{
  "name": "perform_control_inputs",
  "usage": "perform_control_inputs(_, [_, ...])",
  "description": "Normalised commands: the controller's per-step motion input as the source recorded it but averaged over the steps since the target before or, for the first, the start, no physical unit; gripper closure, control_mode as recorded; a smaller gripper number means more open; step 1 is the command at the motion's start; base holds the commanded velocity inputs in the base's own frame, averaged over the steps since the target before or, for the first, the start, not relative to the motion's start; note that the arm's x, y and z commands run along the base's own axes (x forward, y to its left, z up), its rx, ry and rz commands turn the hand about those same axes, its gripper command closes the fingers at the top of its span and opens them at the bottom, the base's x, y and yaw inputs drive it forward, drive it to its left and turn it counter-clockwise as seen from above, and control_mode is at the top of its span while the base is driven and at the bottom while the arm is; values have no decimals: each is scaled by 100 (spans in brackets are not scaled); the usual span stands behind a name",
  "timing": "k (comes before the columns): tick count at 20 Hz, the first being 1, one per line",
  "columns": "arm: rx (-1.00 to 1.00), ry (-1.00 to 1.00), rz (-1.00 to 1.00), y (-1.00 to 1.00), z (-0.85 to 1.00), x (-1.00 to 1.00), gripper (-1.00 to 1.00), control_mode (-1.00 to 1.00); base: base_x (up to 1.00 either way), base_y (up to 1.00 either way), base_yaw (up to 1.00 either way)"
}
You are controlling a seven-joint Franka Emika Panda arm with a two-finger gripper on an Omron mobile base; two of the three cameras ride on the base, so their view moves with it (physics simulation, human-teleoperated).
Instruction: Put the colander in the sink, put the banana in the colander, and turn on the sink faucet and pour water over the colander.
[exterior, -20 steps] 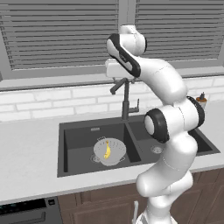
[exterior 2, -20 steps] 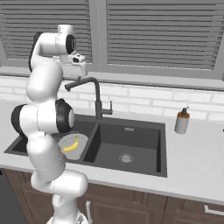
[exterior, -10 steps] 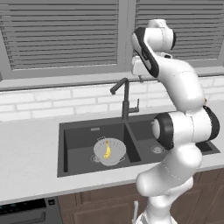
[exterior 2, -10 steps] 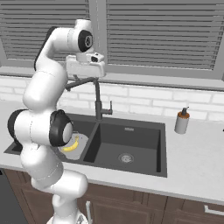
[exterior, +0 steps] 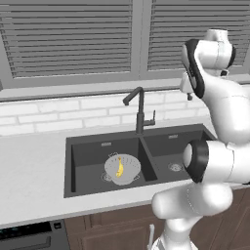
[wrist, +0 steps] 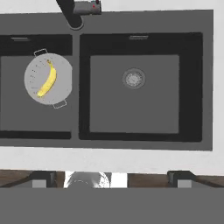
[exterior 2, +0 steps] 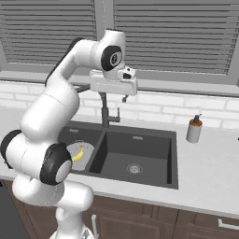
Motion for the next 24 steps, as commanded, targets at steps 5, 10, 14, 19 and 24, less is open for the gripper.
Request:
perform_control_inputs(5, [3,-27,21,-26,-32,-22,-100,-100,0,0,0])
perform_control_inputs(10, [8,-28,28,0,-48,0,-100,-100,0,0,0])
perform_control_inputs(14, [10,-18,15,10,-53,15,-100,-100,0,0,0])
perform_control_inputs(19, [12,-19,6,9,-40,42,-100,-100,0,0,0])
perform_control_inputs(24, [9,-12,0,3,-27,62,-100,-100,0,0,0])
